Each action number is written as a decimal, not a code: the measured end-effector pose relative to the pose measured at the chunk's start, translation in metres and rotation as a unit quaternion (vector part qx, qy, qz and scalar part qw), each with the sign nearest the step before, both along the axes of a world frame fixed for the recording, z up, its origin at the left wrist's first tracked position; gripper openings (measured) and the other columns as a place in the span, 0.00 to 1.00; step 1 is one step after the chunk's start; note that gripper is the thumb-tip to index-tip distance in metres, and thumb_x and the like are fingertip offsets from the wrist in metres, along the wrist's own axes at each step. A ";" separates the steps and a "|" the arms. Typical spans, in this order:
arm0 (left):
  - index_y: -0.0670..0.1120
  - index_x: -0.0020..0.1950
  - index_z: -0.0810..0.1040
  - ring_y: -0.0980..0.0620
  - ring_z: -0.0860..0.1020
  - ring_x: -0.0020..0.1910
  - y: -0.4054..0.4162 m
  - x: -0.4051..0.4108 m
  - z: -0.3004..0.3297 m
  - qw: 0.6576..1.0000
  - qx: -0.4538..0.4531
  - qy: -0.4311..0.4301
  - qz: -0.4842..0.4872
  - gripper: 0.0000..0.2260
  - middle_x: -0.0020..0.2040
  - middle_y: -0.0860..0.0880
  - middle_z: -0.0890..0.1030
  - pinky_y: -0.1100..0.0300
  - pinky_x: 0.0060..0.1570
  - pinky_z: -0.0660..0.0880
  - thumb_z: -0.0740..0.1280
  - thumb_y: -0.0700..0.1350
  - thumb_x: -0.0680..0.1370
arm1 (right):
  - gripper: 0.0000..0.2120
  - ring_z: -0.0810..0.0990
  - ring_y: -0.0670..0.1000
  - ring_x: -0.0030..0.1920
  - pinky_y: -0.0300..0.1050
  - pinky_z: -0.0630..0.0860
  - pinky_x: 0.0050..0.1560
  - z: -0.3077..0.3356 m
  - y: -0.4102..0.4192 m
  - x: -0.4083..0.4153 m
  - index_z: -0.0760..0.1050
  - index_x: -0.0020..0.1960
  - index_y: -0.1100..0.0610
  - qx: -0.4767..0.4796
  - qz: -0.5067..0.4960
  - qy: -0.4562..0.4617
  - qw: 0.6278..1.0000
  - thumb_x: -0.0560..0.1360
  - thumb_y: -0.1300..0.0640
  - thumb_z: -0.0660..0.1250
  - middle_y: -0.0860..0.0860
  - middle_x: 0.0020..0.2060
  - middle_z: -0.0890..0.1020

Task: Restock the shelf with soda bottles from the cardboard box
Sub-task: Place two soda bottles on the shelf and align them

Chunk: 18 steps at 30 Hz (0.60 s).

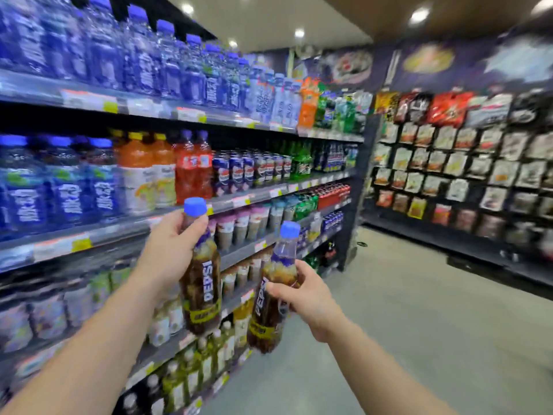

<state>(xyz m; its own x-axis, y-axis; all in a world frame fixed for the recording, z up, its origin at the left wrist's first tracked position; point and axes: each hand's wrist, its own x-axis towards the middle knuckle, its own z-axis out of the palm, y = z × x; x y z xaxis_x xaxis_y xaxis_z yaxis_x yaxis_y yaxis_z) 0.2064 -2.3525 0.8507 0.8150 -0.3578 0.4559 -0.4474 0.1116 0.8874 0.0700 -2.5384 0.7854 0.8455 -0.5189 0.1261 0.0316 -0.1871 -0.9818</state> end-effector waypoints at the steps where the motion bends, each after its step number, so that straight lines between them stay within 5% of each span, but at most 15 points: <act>1: 0.50 0.46 0.77 0.54 0.75 0.42 -0.025 0.006 0.006 1.000 -0.003 -0.006 -0.006 0.04 0.43 0.50 0.80 0.58 0.47 0.69 0.63 0.45 0.79 | 0.31 0.81 0.48 0.43 0.36 0.74 0.38 0.002 -0.023 0.002 0.73 0.60 0.51 -0.002 -0.018 -0.004 1.000 0.59 0.50 0.79 0.51 0.49 0.84; 6: 0.47 0.45 0.78 0.52 0.75 0.41 -0.146 0.046 0.020 0.999 -0.004 -0.020 -0.047 0.07 0.42 0.49 0.79 0.54 0.46 0.70 0.65 0.50 0.78 | 0.39 0.82 0.55 0.49 0.42 0.75 0.41 0.003 -0.136 0.034 0.72 0.62 0.49 -0.017 -0.068 -0.006 0.998 0.53 0.43 0.79 0.55 0.51 0.83; 10: 0.47 0.46 0.78 0.55 0.77 0.39 -0.246 0.088 0.026 0.996 -0.020 -0.007 -0.084 0.06 0.42 0.50 0.81 0.63 0.37 0.72 0.64 0.48 0.79 | 0.43 0.82 0.52 0.48 0.40 0.73 0.40 0.017 -0.232 0.076 0.70 0.65 0.51 -0.050 -0.087 0.001 0.995 0.53 0.41 0.78 0.56 0.53 0.82; 14: 0.46 0.50 0.78 0.49 0.81 0.42 -0.346 0.134 0.039 0.991 -0.003 -0.008 -0.134 0.08 0.46 0.46 0.83 0.50 0.47 0.77 0.65 0.49 0.78 | 0.40 0.82 0.49 0.48 0.37 0.73 0.37 0.042 -0.323 0.118 0.70 0.64 0.50 -0.063 -0.091 0.004 0.994 0.56 0.43 0.78 0.51 0.51 0.82; 18: 0.50 0.48 0.79 0.50 0.81 0.43 -0.446 0.175 0.048 0.984 0.000 -0.011 -0.177 0.06 0.46 0.48 0.83 0.49 0.50 0.76 0.67 0.51 0.77 | 0.26 0.82 0.51 0.46 0.36 0.74 0.34 0.055 -0.412 0.150 0.73 0.61 0.50 -0.044 -0.103 -0.010 0.994 0.66 0.54 0.78 0.50 0.47 0.83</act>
